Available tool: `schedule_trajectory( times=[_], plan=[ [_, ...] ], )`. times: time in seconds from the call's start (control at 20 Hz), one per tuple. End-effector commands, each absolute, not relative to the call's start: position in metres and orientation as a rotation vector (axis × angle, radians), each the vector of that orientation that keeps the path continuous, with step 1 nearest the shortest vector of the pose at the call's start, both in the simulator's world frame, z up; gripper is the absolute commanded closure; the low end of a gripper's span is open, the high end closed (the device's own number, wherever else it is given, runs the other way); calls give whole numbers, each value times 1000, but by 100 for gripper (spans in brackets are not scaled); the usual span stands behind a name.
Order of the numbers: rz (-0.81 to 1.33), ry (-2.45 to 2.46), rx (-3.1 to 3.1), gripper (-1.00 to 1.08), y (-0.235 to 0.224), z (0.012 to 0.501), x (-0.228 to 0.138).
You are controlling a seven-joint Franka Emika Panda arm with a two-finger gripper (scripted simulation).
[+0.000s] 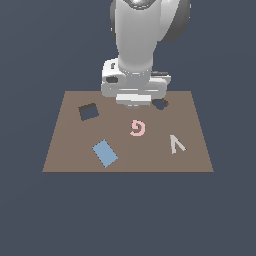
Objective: Insert a designated object into the corresponding slot on a board.
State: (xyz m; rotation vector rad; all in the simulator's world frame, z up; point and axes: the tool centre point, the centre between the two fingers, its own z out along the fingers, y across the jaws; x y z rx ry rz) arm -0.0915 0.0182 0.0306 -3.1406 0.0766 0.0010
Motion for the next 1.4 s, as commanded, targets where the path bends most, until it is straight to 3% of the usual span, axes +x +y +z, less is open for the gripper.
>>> schedule_trajectory(
  times=[0.0, 0.6, 1.35],
  plan=[
    [0, 36, -3141, 108, 19, 31, -90],
    [0, -414, -3115, 108, 27, 32, -77],
    [0, -1414, -2807, 108, 59, 35, -59]
  ],
)
